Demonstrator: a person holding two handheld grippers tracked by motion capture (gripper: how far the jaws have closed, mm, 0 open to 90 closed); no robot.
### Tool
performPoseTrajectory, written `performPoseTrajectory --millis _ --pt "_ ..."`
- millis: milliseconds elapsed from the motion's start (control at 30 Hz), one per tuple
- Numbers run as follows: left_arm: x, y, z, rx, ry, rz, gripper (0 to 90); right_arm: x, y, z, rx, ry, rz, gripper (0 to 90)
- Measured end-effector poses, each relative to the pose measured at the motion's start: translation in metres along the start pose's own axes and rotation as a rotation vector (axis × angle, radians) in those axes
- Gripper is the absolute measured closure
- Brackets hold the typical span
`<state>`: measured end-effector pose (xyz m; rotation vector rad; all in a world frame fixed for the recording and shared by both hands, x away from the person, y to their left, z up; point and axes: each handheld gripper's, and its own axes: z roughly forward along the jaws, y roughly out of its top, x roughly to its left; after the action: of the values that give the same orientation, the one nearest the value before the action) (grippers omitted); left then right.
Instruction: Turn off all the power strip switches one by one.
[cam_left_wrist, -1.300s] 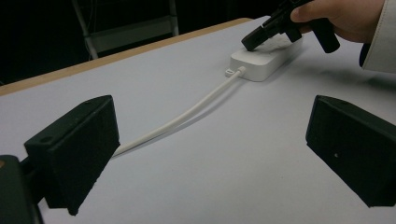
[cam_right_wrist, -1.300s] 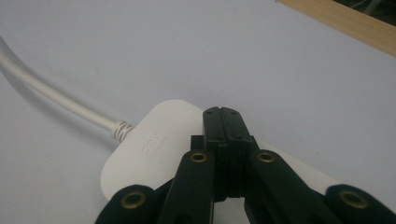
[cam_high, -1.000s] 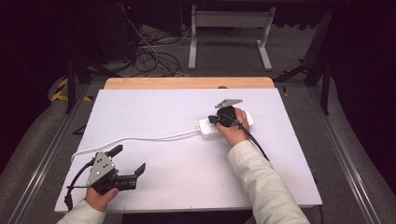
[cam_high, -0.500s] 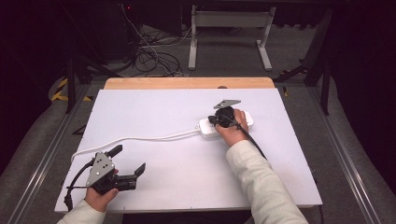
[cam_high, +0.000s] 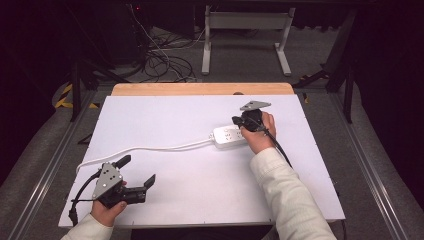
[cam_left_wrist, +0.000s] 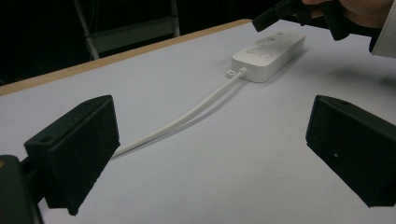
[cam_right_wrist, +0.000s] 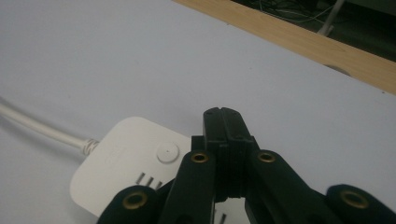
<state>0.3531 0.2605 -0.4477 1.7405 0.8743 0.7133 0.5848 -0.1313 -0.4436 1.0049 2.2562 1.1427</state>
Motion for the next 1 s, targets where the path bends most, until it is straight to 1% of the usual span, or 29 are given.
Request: performPoseTrajectory --millis 67,267,500,600,767,867,967,1000 --pt "0.0 0.0 0.0 0.0 -0.001 0.007 3.1 -0.005 -0.003 -0.002 0.009 -0.012 0.002 90.0" --pt "0.0 0.0 0.0 0.001 0.002 0.001 3.1 -0.009 -0.008 0.001 0.026 -0.016 0.009 90.0" --pt "0.0 0.0 0.0 0.003 0.0 0.002 3.1 -0.009 -0.013 0.005 0.051 -0.013 0.002 90.0" --pt "0.0 0.0 0.0 0.002 0.001 0.0 3.1 -0.008 -0.014 0.007 0.055 -0.006 0.002 90.0" --pt "0.0 0.0 0.0 0.002 0.001 -0.001 3.1 -0.007 -0.016 0.009 0.061 -0.006 0.006 90.0" --pt "0.0 0.0 0.0 0.003 0.001 -0.001 3.1 -0.005 -0.017 0.01 0.064 -0.016 -0.005 90.0" --pt "0.0 0.0 0.0 0.0 0.0 0.0 3.1 -0.005 -0.017 0.011 0.066 -0.021 0.001 90.0" --pt "0.0 0.0 0.0 0.0 0.0 0.0 3.1 -0.005 -0.017 0.011 0.068 -0.024 -0.005 90.0"
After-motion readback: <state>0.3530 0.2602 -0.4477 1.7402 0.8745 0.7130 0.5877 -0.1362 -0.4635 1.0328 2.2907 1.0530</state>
